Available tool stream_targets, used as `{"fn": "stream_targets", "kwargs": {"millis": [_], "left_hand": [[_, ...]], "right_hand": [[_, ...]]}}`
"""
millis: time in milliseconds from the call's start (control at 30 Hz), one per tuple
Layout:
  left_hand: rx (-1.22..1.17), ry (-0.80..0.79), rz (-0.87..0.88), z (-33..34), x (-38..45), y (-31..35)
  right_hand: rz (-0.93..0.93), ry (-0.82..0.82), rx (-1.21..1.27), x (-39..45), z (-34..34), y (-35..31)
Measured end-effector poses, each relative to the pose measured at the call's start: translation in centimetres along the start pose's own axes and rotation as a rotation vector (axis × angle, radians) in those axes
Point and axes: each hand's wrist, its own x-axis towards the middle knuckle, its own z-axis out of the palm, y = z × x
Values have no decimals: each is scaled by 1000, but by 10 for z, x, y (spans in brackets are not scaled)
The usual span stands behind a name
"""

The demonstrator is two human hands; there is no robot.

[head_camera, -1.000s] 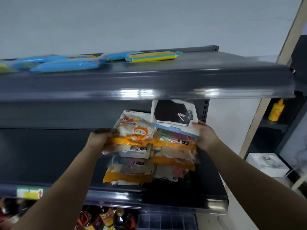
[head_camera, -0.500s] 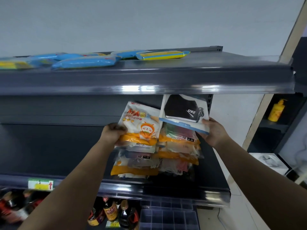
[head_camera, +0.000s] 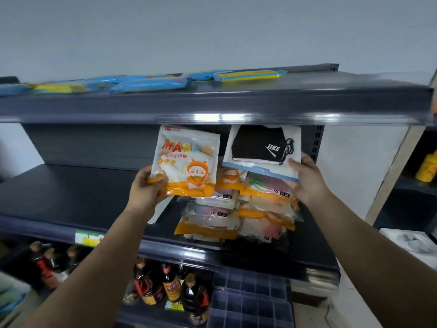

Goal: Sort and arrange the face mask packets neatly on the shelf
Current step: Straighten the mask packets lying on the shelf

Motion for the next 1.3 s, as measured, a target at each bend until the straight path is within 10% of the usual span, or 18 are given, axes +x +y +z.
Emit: {"fn": "stream_targets", "kwargs": {"millis": [1300], "left_hand": [[43,565,67,-457,-32,83]], "right_hand": [[285,-389,-117,-155,401,289]]}}
